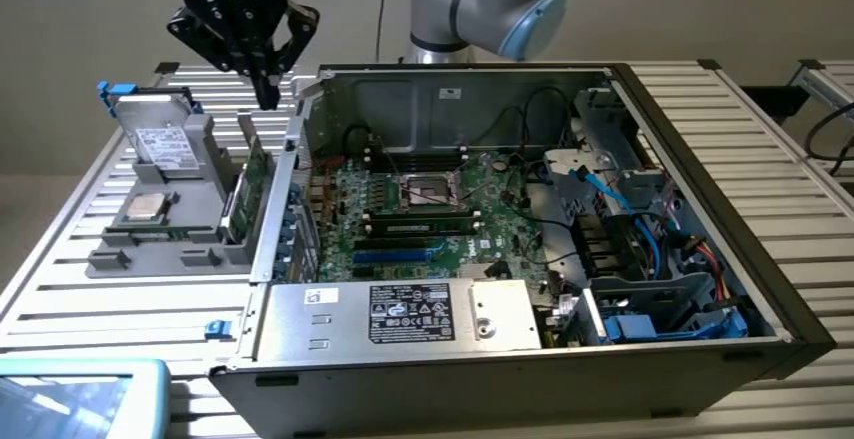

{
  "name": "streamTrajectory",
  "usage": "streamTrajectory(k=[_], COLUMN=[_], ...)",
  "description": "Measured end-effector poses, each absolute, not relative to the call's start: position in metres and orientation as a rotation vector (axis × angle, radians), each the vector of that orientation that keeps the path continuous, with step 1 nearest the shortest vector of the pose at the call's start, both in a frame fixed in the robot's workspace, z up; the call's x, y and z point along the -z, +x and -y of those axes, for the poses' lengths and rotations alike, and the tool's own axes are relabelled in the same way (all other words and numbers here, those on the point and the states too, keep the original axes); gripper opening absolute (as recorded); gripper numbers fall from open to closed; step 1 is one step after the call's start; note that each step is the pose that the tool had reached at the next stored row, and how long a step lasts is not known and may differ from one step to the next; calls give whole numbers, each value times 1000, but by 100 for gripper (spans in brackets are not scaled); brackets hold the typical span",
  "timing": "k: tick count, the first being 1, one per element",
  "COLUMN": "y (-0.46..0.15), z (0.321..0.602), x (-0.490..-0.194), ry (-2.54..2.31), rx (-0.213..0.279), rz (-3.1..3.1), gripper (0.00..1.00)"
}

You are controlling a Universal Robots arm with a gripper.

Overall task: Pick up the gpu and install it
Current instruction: 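Reach for the gpu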

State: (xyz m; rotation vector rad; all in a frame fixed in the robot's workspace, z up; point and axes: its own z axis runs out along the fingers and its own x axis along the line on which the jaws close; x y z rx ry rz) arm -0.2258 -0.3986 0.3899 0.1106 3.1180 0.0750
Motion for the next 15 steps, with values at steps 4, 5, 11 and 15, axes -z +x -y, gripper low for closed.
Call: streamTrajectory(k=[4,5,11,15], y=[-244,-248,-276,-294], z=[398,398,398,397], x=[-388,-387,-383,-380], ry=[111,111,110,111], rx=[-75,-75,-75,-75], rz=[-3118,-3118,-3118,-3118], gripper=[12,12,12,12])
